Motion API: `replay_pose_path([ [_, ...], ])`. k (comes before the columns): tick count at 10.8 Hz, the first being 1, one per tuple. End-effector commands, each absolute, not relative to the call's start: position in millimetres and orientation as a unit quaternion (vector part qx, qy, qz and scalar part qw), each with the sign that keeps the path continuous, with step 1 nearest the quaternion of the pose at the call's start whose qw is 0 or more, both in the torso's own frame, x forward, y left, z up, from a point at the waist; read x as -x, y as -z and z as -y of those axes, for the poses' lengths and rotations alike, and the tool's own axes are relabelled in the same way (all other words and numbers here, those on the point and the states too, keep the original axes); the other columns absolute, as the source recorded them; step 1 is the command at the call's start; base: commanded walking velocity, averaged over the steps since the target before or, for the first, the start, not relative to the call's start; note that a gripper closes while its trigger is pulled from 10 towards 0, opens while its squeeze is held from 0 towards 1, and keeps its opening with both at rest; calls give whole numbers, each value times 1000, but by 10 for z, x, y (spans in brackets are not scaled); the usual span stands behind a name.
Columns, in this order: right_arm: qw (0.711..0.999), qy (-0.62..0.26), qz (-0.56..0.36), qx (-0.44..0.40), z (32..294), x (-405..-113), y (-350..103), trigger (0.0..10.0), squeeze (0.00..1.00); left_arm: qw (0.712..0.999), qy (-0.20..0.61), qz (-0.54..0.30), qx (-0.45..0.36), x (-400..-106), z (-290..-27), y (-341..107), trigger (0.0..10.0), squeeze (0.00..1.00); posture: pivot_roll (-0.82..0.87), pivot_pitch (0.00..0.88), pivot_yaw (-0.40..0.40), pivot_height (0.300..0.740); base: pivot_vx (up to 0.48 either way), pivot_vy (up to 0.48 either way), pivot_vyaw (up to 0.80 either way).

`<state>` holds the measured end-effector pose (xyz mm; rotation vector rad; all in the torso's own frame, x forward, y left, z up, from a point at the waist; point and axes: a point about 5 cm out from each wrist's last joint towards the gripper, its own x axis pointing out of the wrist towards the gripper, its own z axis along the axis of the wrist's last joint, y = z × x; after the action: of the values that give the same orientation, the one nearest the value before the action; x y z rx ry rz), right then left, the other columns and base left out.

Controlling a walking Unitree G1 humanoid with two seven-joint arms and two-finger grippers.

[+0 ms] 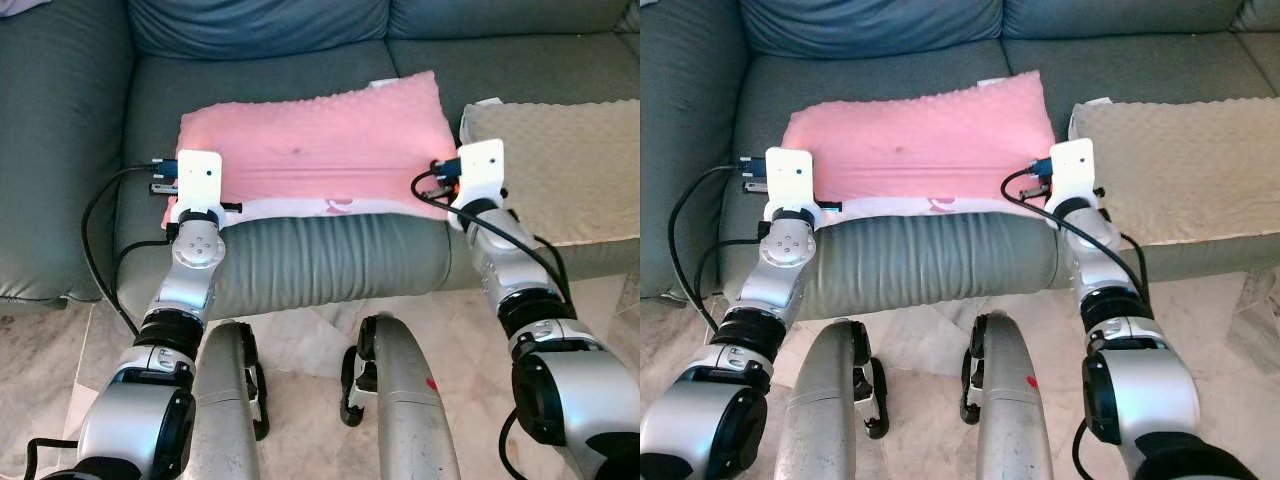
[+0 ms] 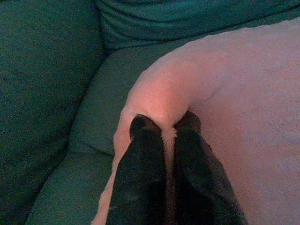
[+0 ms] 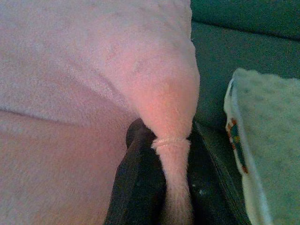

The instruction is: Move the pillow to the sofa

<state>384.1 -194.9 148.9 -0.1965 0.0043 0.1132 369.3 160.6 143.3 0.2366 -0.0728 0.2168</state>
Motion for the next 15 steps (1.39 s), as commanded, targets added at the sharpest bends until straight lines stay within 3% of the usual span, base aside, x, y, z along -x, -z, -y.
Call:
replay_pose_path([
  [1, 995, 45, -42, 84, 2465, -3704, -1343, 10000, 1000, 958, -257, 5, -128, -3542, -2321, -1340, 10000, 1000, -6, 387, -31, 622, 0, 0, 0],
  [9, 993, 64, -41, 86, 2492, -3667, -1279, 10000, 1000, 961, -250, -5, -118, -3485, -2274, -1253, 10000, 1000, -4, 388, -30, 622, 0, 0, 0],
  [13, 995, 41, -35, 81, 2338, -3652, -1203, 10000, 1000, 985, -130, -21, -112, -3513, -1994, -1090, 10000, 1000, -12, 342, -34, 622, 0, 0, 0],
  [15, 996, 17, -29, 80, 2186, -3637, -1149, 10000, 1000, 985, -129, -5, -117, -3563, -2027, -1169, 10000, 1000, -16, 288, -34, 622, 0, 0, 0],
])
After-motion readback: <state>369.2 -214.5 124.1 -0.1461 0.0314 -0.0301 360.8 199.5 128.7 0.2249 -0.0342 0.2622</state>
